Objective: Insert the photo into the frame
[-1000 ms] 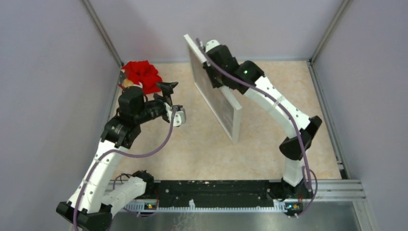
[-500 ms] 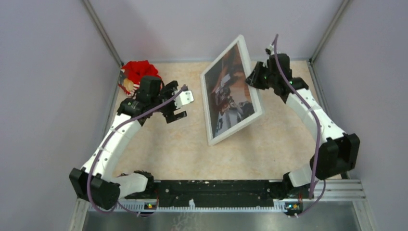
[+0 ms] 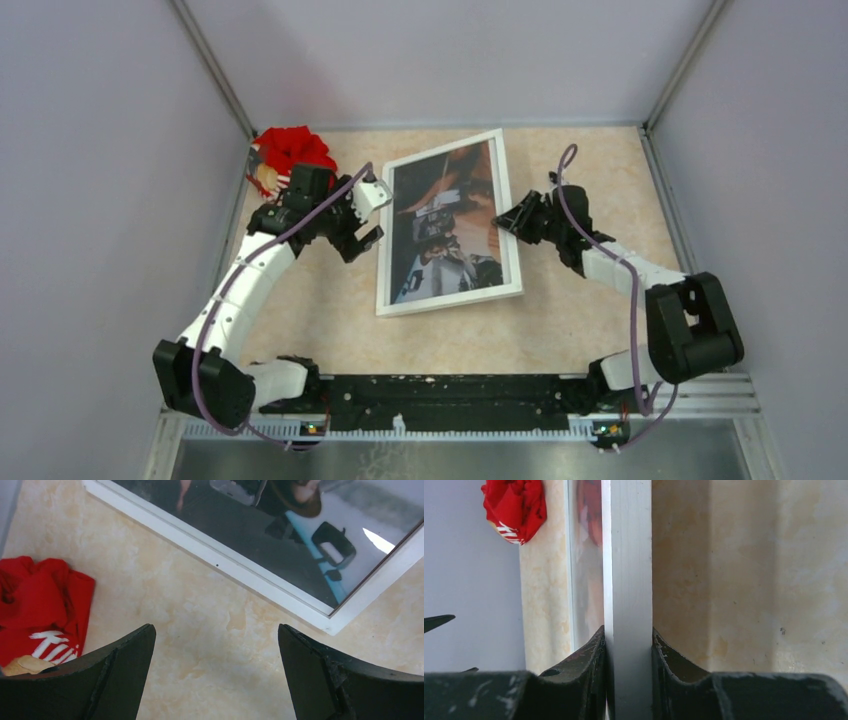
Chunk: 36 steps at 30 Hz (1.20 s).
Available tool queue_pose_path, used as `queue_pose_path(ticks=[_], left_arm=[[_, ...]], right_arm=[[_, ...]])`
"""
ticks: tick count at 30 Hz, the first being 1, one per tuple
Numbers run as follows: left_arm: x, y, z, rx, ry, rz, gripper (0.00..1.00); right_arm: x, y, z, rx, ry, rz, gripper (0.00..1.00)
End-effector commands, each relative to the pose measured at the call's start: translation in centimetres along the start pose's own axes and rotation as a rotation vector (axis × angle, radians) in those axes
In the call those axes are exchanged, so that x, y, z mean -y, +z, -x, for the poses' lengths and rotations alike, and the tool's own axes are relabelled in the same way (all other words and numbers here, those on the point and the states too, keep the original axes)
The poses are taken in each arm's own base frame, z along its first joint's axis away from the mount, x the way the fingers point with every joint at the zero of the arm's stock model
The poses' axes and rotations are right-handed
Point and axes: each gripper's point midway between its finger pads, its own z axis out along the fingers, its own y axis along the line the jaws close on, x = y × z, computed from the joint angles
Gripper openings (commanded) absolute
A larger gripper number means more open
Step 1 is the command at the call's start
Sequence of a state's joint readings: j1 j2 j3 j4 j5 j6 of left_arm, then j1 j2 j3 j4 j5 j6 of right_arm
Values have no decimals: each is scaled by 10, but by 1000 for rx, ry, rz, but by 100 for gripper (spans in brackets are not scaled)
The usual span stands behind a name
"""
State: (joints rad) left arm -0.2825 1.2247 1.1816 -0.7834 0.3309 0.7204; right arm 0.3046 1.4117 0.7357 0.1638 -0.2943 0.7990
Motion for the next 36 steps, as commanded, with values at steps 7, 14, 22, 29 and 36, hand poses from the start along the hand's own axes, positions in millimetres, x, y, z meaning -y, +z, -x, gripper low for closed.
queue_pose_path(ticks=[7, 14, 22, 29, 36], left_arm=[[-27, 11, -42, -14, -296, 23, 99], [-23, 15, -50, -10, -310, 22, 99], [-26, 24, -50, 8, -377, 19, 99], [-51, 32, -54, 93, -467, 134, 99], [-72, 66, -91, 215, -566, 278, 99]], right_arm=[[69, 26, -43, -64, -31, -138, 3], [99, 22, -48, -63, -69, -258, 51], [99, 13, -27, -63, -166, -353, 88], [132, -54, 71, 260, -144, -658, 99], [185, -124, 134, 673, -243, -1079, 99]])
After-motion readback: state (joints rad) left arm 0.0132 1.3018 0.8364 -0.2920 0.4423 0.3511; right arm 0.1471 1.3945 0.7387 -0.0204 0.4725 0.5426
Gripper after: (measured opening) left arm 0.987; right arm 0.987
